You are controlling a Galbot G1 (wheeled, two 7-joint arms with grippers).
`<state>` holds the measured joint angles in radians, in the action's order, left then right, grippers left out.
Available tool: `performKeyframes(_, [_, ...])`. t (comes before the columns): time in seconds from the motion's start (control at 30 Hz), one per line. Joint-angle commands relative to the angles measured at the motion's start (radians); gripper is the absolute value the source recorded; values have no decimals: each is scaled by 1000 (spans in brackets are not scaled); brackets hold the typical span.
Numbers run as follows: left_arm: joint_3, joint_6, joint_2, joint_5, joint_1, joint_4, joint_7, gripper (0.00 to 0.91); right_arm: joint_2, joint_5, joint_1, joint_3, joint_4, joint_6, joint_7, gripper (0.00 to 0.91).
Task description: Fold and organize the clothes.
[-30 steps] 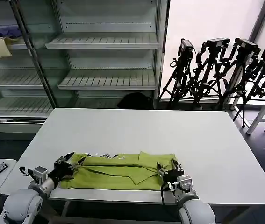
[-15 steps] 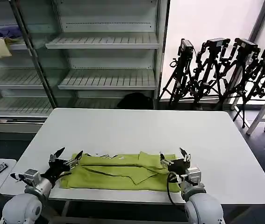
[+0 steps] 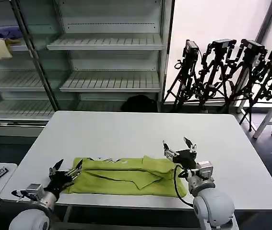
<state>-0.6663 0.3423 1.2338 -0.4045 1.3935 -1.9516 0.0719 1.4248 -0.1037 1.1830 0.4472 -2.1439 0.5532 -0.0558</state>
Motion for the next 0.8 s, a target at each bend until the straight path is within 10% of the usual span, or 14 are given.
performKeyframes(0.03, [23, 9, 42, 61, -5, 21, -46, 907, -14, -17, -16, 19, -3, -4, -9, 907])
performKeyframes(0.7, [-6, 51, 36, -3, 42, 21, -45, 907, -3, 10, -10, 9, 2, -3, -14, 907])
performKeyframes(0.8, [1, 59, 38, -14, 46, 18, -48, 615, -7, 10, -8, 13, 0, -3, -16, 907])
